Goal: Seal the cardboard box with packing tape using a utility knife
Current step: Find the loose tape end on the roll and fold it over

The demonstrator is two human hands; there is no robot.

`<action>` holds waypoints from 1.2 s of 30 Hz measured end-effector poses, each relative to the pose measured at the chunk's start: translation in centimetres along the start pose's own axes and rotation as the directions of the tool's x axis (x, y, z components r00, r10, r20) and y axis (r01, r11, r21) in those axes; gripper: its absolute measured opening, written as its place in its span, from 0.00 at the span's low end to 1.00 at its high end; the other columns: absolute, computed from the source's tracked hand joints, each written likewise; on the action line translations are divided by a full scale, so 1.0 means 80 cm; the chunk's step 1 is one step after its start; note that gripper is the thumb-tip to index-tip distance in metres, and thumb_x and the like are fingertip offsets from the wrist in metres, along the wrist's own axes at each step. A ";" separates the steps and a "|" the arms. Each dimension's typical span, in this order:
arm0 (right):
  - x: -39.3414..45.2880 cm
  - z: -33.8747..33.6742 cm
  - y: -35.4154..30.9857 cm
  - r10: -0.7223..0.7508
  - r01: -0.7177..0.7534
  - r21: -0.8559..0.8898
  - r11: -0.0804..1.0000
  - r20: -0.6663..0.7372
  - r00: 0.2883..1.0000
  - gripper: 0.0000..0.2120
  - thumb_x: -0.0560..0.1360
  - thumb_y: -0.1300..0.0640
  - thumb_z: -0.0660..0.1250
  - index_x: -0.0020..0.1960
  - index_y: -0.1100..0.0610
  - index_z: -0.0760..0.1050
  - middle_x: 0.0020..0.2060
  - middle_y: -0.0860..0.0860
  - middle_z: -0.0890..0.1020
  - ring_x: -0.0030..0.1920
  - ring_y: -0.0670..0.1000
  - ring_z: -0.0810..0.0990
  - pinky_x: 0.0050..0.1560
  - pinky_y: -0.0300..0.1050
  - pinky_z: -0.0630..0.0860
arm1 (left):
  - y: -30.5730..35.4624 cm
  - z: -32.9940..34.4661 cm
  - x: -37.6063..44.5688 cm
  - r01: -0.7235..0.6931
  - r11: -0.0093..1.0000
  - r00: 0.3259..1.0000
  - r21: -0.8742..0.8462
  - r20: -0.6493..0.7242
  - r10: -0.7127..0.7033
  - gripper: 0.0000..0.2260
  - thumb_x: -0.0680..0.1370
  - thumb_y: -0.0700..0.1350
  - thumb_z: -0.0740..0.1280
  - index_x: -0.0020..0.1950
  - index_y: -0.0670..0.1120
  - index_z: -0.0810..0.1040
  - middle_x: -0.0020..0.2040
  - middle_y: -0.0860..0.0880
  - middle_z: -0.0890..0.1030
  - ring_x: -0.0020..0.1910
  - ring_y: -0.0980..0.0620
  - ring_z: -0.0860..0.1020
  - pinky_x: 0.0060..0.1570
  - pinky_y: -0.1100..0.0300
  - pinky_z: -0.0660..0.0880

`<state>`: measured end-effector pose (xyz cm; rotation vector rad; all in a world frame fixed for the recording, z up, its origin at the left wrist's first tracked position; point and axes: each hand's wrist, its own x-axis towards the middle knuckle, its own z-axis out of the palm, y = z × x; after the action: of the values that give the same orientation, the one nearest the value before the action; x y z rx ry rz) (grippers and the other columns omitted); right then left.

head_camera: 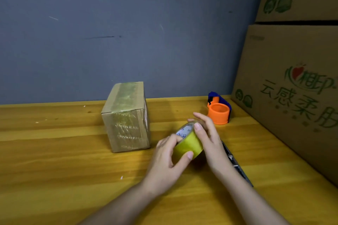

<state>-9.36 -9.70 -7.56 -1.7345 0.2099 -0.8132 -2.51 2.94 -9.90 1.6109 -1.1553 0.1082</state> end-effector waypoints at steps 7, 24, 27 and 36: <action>0.000 0.007 0.001 0.054 -0.055 0.116 0.992 0.012 0.998 0.20 0.76 0.45 0.54 0.62 0.48 0.77 0.58 0.47 0.81 0.59 0.45 0.78 0.61 0.41 0.74 | -0.001 -0.007 0.008 0.047 0.979 0.999 -0.200 -0.004 -0.049 0.11 0.70 0.52 0.66 0.38 0.47 0.67 0.34 0.57 0.69 0.36 0.55 0.67 0.39 0.54 0.65; -0.001 0.017 0.000 0.014 -0.013 0.026 1.000 -0.062 0.998 0.21 0.75 0.39 0.55 0.62 0.46 0.74 0.58 0.44 0.79 0.58 0.47 0.78 0.52 0.40 0.77 | 0.005 -0.005 0.003 0.143 0.910 0.983 -0.389 0.166 -0.084 0.10 0.73 0.50 0.56 0.48 0.51 0.75 0.36 0.47 0.80 0.35 0.51 0.79 0.39 0.61 0.74; -0.008 0.015 0.000 -0.045 0.044 -0.059 0.997 -0.018 0.999 0.26 0.73 0.38 0.57 0.69 0.46 0.66 0.65 0.44 0.73 0.65 0.37 0.70 0.62 0.30 0.67 | 0.008 -0.003 0.003 0.175 0.886 0.981 -0.429 0.154 -0.120 0.13 0.71 0.51 0.56 0.49 0.49 0.75 0.37 0.49 0.80 0.37 0.52 0.78 0.41 0.59 0.74; -0.013 0.016 0.004 -0.107 0.123 -0.167 0.978 0.106 0.989 0.30 0.71 0.32 0.57 0.72 0.36 0.58 0.68 0.44 0.66 0.64 0.47 0.70 0.57 0.47 0.71 | 0.013 0.000 0.005 0.236 0.794 0.971 -0.560 0.110 -0.211 0.16 0.73 0.48 0.58 0.52 0.37 0.72 0.37 0.42 0.78 0.36 0.46 0.76 0.39 0.56 0.74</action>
<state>-9.27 -8.25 -8.42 -1.9599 0.1179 -0.8115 -3.01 2.79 -8.92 1.1932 -0.9003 -0.4005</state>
